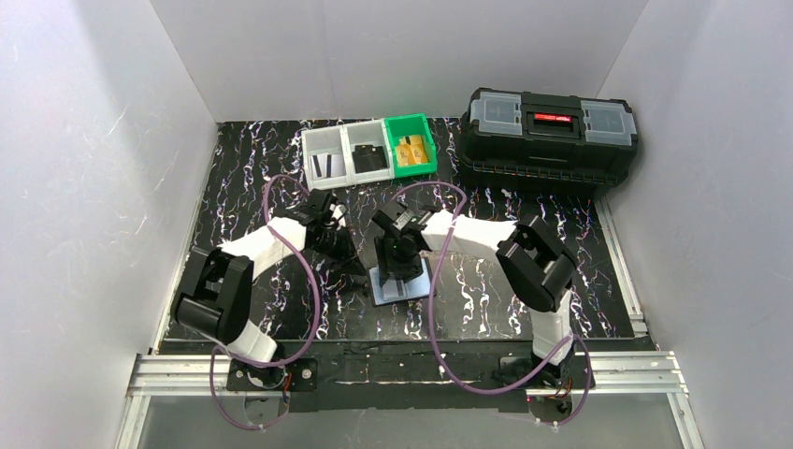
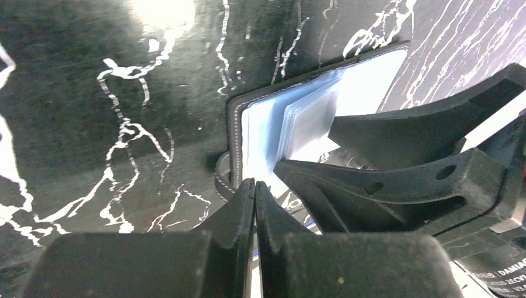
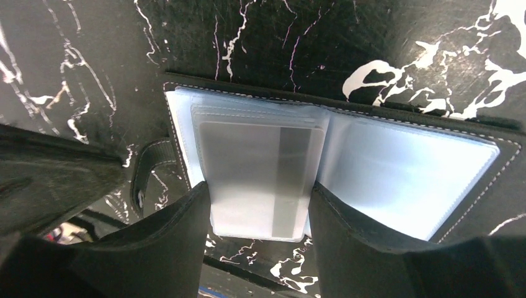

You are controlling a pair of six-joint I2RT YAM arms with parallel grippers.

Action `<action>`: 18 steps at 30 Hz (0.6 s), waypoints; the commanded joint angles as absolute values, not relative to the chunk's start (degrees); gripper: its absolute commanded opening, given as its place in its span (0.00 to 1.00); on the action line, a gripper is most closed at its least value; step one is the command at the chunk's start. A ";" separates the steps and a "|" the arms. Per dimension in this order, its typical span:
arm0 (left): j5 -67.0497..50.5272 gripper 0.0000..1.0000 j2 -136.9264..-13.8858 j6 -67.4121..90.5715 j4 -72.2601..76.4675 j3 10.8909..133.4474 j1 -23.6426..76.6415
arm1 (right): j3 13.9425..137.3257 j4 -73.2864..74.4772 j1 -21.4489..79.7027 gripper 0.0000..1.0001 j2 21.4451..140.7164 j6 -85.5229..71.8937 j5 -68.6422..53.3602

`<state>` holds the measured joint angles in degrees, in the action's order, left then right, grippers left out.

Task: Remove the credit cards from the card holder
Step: Remove the credit card from the card holder.

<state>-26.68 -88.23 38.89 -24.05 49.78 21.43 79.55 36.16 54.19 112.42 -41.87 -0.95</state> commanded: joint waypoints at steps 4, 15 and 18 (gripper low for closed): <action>-28.42 0.00 -92.04 38.26 -25.17 53.85 24.35 | 68.86 23.34 50.72 0.44 107.59 -41.80 -12.83; -29.60 0.00 -98.34 40.24 -22.07 56.26 27.36 | 59.19 10.48 45.74 0.46 103.28 -44.16 -22.75; -30.36 0.00 -98.82 41.46 -20.08 55.92 28.30 | 58.28 9.00 45.13 0.52 102.75 -44.60 -24.29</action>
<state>-28.14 -98.89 40.01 -21.82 54.70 26.89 60.40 12.16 45.36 103.70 -43.88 -20.69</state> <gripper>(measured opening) 0.007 0.621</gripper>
